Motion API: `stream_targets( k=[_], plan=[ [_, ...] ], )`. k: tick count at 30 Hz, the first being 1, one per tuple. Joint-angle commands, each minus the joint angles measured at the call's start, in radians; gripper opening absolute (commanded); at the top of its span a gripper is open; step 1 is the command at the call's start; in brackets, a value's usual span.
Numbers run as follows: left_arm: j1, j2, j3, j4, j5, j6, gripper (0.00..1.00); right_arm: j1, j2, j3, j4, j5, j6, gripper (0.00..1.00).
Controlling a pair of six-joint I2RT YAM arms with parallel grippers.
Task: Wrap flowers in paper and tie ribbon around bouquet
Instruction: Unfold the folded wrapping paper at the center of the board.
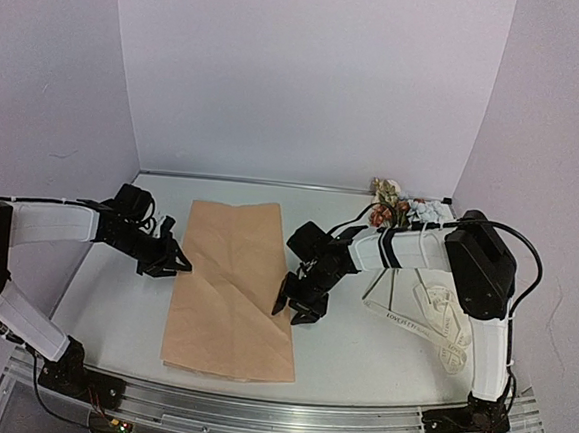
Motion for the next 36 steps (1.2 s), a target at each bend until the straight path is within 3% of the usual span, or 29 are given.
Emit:
stream_targets(
  k=[1, 12, 24, 31, 36],
  plan=[
    [-0.001, -0.046, 0.006, -0.046, -0.006, 0.039, 0.22, 0.010, 0.047, -0.016, -0.021, 0.030, 0.002, 0.50],
    [-0.001, -0.066, 0.052, -0.135, -0.007, 0.088, 0.28, 0.011, 0.054, -0.012, -0.022, 0.027, 0.005, 0.48],
    [-0.002, -0.077, 0.071, -0.183, 0.000, 0.114, 0.16, 0.016, 0.065, 0.004, -0.028, 0.025, 0.007, 0.45],
    [-0.001, -0.086, 0.072, -0.208, -0.003, 0.125, 0.28, 0.021, 0.072, 0.009, -0.028, 0.028, 0.008, 0.44],
    [-0.001, -0.087, 0.066, -0.215, -0.003, 0.127, 0.30, 0.023, 0.070, 0.005, -0.028, 0.030, 0.008, 0.44]
  ],
)
